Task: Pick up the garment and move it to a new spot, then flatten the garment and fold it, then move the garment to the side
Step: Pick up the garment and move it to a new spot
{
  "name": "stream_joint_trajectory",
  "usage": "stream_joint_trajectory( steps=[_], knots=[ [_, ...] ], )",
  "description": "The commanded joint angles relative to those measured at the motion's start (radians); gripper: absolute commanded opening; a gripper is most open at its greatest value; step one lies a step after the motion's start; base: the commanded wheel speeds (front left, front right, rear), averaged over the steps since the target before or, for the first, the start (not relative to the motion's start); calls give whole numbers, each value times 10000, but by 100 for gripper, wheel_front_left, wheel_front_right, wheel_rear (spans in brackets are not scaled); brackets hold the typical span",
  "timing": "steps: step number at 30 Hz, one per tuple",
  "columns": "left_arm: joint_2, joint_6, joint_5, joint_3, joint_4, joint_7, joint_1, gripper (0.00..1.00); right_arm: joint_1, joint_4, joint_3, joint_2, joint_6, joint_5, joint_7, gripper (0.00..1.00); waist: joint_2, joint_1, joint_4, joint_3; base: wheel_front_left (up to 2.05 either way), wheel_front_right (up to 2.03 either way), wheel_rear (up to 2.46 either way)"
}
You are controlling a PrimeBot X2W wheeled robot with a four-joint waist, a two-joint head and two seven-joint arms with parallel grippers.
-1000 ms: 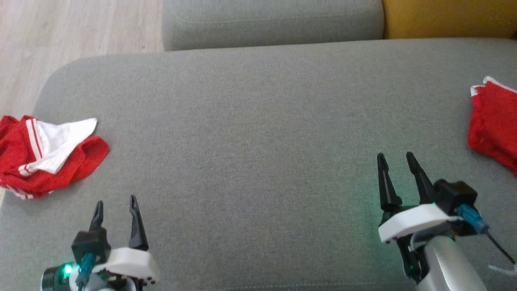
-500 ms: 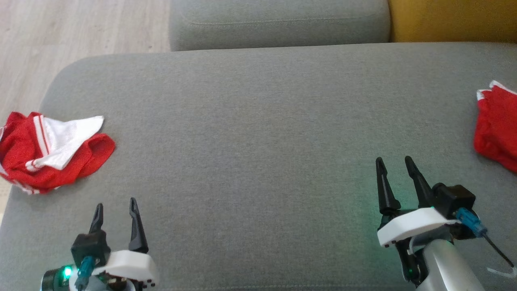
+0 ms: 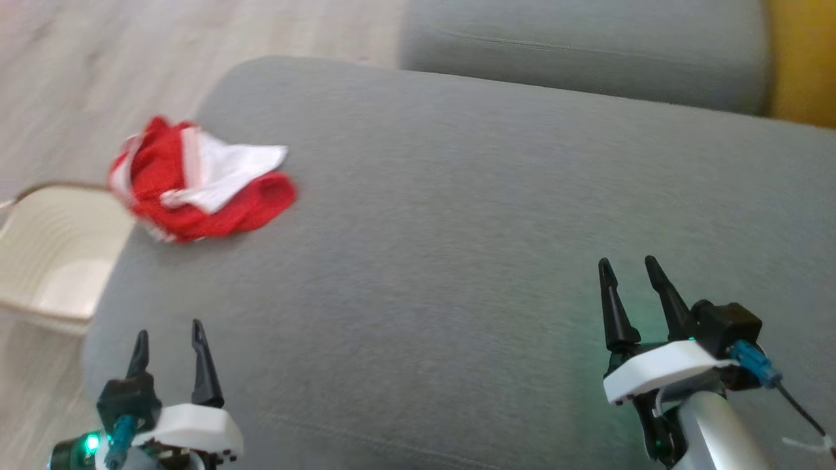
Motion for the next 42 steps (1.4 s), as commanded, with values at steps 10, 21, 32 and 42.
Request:
stream_joint_trajectory(
  steps=[10,21,32,42],
  knots=[
    [50,82,19,874,-451,-53,-20,100,-123,-313,322,18,48,23,-97,100,-1,1,2524,53,0,0,0],
    [47,275,-472,1104,-577,-53,416,100,-277,-125,770,18,48,230,-97,100,-1,1,2561,130,0,0,0],
    [115,-569,-840,1550,503,-53,-1455,100,-769,-218,887,18,48,-504,-97,100,-1,1,1650,1289,0,0,0],
    [920,-1547,-850,2065,2513,-53,-4260,100,-1589,-749,1018,18,48,-1206,-97,100,-1,1,571,2684,0,0,0]
  ],
)
